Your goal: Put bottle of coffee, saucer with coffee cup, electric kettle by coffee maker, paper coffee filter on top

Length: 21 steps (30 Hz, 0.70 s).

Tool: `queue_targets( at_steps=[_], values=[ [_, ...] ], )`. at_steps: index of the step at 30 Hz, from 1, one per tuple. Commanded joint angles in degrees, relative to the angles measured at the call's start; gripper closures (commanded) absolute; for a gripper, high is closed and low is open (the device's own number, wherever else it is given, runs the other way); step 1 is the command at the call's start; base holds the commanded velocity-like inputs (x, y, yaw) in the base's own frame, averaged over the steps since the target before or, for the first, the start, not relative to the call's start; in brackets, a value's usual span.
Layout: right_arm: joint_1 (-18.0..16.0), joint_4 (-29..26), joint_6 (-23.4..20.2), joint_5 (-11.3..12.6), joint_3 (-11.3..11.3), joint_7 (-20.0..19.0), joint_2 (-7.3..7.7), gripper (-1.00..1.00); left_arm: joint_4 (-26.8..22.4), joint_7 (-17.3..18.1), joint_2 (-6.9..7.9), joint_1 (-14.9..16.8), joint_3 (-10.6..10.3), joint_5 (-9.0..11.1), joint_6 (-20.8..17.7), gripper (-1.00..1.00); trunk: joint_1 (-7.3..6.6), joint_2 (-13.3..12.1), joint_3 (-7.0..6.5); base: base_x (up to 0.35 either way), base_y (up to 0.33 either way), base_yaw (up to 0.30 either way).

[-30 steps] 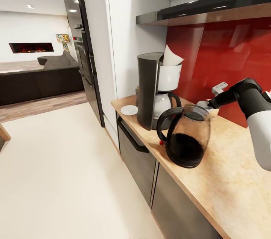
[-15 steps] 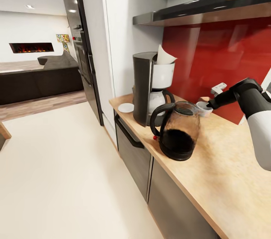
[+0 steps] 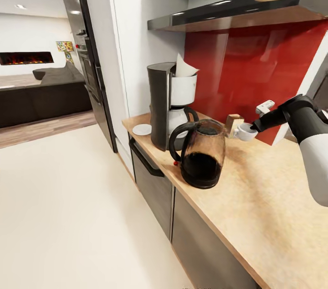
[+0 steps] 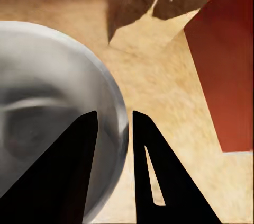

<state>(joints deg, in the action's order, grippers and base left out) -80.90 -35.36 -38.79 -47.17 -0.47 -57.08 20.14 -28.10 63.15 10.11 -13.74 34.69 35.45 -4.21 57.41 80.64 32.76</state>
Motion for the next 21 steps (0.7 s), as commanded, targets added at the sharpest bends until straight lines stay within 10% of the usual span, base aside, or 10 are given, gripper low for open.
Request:
queue_targets(
  at_steps=[1, 21],
  values=[
    [0.0, -0.1, -0.3, -0.3, -0.1, -0.4, -0.02, 1.00, -0.1, 0.1, 0.00, 0.0, -0.1, 0.3, -0.4, -1.00, 0.00, 0.0, 0.05, -0.002, -0.001, -0.261],
    [0.0, -0.1, 0.0, -0.2, -0.1, -4.9, 1.71, 1.00, 0.1, 0.2, 0.00, 0.0, 0.0, 0.3, -0.6, -1.00, 0.00, 0.0, -0.06, 0.000, 0.000, -0.275]
  ],
)
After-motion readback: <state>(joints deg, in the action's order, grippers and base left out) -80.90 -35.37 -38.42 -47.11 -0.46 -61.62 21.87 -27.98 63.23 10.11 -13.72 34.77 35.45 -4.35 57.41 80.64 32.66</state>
